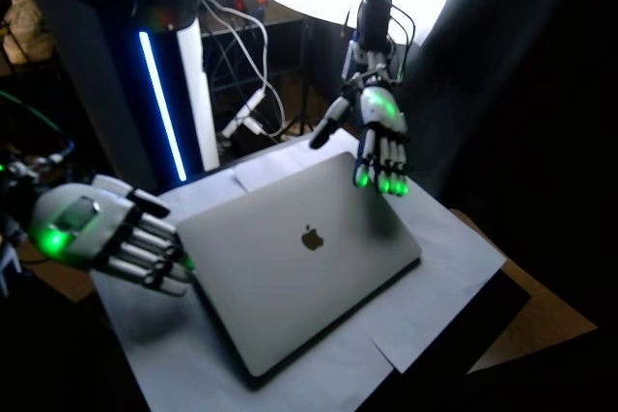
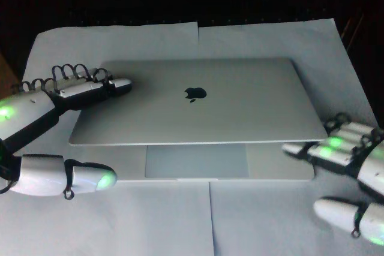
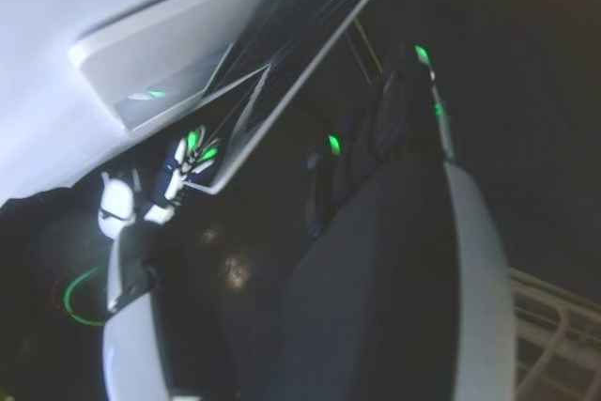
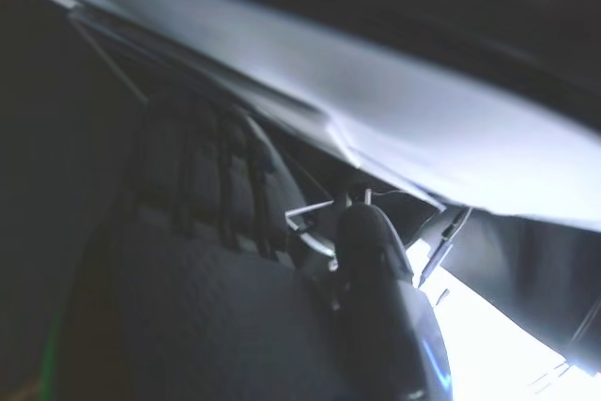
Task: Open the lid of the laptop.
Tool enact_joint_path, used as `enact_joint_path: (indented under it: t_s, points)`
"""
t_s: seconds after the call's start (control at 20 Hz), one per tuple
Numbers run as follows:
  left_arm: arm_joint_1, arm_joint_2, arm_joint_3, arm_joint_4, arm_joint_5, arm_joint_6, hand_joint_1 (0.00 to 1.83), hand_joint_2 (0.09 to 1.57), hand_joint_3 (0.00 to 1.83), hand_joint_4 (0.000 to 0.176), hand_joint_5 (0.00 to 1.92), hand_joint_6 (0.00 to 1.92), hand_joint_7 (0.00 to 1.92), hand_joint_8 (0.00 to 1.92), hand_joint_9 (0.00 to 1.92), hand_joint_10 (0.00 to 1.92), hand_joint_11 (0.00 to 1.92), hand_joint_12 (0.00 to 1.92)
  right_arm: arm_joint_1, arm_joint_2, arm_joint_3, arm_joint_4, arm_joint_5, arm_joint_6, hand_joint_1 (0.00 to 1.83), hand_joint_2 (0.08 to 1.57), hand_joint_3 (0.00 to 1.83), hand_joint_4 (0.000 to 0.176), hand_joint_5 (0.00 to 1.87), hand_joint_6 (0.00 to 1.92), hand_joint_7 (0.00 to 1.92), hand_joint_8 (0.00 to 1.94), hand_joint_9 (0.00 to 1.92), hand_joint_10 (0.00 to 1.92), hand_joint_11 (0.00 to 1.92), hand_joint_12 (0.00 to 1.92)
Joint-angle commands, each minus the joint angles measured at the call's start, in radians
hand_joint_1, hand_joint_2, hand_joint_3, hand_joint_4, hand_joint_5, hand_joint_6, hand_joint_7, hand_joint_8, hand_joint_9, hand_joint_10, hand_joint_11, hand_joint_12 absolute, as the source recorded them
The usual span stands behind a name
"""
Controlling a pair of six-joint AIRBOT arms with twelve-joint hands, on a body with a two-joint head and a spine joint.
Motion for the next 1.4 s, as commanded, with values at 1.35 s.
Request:
enact_joint_path:
  t_s: [1.35]
  points:
    - [-0.021, -0.029, 0.022, -0.021, -0.117, -0.005, 0.75, 0.9, 0.0, 0.176, 0.22, 0.0, 0.12, 0.0, 0.08, 0.01, 0.0, 0.0, 0.123, -0.119, 0.11, -0.069, -0.114, 0.015, 0.0, 1.46, 0.0, 0.0, 0.28, 0.0, 0.26, 0.0, 0.23, 0.0, 0.19, 0.03]
